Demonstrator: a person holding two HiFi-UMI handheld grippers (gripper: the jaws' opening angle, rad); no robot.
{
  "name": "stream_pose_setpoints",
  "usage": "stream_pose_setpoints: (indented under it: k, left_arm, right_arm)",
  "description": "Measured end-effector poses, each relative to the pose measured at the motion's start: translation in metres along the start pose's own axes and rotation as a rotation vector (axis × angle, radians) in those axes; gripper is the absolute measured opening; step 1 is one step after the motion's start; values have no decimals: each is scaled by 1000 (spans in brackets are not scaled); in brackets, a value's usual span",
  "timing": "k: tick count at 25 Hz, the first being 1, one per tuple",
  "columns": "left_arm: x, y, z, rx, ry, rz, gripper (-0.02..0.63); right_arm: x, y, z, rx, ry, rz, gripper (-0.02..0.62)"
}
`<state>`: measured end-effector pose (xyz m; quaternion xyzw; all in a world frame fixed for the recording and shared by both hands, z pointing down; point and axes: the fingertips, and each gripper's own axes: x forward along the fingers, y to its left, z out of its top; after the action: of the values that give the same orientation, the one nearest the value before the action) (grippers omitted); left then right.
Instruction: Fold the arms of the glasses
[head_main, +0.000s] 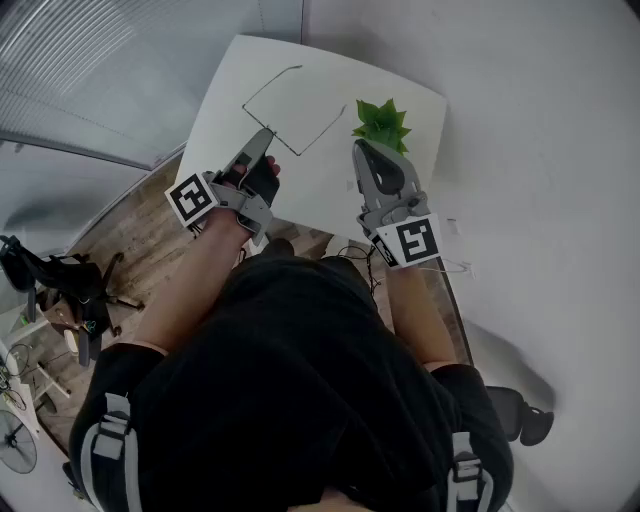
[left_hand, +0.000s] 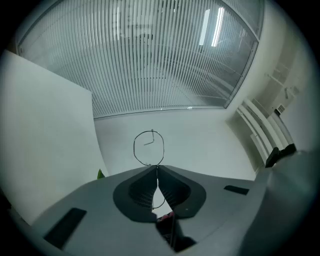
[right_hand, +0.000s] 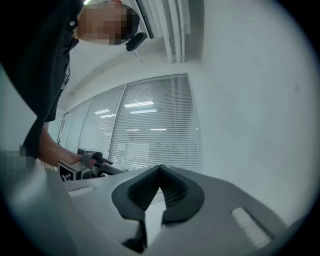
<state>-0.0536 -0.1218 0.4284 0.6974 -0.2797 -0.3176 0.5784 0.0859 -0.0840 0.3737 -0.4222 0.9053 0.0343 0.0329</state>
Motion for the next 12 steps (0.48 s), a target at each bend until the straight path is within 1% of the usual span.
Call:
stream_pose_setpoints:
  k: [7,12]
  left_arm:
    - [-1,4,0,-3,-4,8,14]
    - [-2,2,-1,-2,-9,10,14]
  right_arm:
    - [-2,-2,-8,26,9,12,11]
    - [-1,-7,-22,36,63,17,11]
